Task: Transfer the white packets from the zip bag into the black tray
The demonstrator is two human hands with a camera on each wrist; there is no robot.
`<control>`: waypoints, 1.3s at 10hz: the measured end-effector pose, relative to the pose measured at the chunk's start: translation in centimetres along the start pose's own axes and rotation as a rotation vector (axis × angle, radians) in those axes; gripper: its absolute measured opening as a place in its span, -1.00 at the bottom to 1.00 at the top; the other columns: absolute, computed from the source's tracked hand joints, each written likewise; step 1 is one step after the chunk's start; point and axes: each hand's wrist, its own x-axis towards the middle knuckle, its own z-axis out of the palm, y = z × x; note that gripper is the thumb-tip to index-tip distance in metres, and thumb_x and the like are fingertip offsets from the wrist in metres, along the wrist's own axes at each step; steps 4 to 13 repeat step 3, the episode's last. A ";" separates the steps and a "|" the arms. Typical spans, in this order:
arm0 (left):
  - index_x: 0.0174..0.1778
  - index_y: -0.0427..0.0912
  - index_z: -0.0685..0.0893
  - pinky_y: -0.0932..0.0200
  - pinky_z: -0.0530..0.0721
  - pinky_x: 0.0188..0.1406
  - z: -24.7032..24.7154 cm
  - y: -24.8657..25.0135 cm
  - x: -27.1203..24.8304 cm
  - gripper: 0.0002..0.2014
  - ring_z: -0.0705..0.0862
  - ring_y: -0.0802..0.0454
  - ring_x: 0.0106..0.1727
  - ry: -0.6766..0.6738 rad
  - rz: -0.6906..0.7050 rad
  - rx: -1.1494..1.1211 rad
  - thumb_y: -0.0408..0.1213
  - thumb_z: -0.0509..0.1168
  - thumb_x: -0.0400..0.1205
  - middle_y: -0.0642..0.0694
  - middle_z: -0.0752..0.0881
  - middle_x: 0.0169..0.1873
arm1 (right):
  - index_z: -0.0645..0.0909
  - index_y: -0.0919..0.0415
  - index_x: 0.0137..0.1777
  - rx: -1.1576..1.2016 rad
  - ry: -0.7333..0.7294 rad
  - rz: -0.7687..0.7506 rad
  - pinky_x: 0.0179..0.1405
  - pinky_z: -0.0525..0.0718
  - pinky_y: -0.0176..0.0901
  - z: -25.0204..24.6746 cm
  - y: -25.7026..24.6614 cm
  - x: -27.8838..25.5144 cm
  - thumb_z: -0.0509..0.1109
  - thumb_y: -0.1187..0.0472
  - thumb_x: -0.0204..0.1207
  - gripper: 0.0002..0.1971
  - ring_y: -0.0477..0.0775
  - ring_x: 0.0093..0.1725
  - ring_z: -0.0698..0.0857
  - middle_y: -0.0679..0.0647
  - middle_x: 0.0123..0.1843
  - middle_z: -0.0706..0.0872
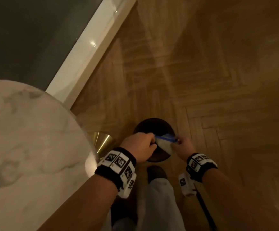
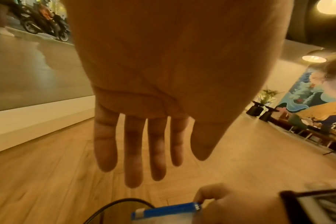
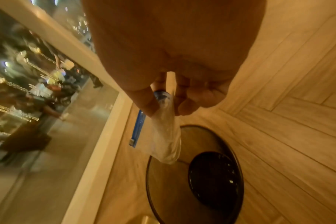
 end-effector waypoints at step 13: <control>0.29 0.00 0.53 -0.04 0.68 -0.05 1.7 -0.7 1.2 -0.72 0.67 -0.05 0.04 0.080 -0.013 0.120 0.03 0.09 0.77 -0.05 0.67 0.05 | 0.30 -0.04 0.62 -0.253 -0.305 0.145 0.19 0.63 0.09 9.6 1.0 9.6 0.36 0.00 0.60 -0.40 0.29 0.27 0.65 0.20 0.44 0.59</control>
